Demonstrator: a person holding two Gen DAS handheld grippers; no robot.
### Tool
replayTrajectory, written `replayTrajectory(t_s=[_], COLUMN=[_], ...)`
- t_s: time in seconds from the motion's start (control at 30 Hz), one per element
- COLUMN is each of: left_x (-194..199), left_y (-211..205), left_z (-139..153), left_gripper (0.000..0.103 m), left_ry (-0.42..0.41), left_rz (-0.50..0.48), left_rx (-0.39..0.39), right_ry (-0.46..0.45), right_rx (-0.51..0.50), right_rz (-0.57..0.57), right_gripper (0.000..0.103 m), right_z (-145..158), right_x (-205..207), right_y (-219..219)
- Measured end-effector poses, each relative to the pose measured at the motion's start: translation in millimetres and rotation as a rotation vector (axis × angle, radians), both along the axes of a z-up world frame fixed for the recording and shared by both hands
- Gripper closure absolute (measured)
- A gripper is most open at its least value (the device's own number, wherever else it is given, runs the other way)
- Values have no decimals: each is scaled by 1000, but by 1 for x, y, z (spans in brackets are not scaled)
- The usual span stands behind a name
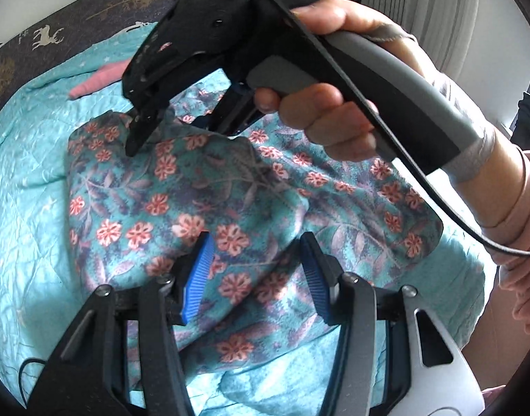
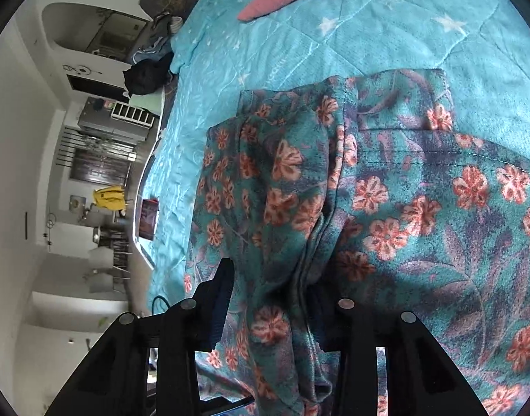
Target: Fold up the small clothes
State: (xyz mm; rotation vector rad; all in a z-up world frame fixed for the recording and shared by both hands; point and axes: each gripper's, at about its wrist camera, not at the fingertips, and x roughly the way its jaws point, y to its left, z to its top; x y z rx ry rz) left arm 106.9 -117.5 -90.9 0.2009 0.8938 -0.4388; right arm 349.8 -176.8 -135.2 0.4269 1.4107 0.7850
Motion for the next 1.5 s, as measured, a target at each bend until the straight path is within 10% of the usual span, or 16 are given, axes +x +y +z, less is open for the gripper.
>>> replayTrajectory(t_s=[0.17, 0.23, 0.3, 0.73, 1.5], left_x=[7, 10, 9, -19, -33], left_y=[-10, -14, -13, 19, -46], left_z=[-3, -2, 1, 65, 30], left_gripper=[55, 93, 98, 99, 99], left_ry=[-7, -12, -9, -7, 101], left_rz=[41, 50, 52, -28, -234], left_rx=[26, 24, 3, -349, -313], right_ry=[-16, -16, -28, -283, -291], right_rx=[-25, -21, -32, -9, -32], right_rz=[26, 21, 2, -77, -336], right_gripper=[63, 64, 85, 92, 92], right_z=[0, 0, 0, 79, 60], right_x=[6, 5, 6, -39, -109], right_y=[4, 8, 8, -18, -153])
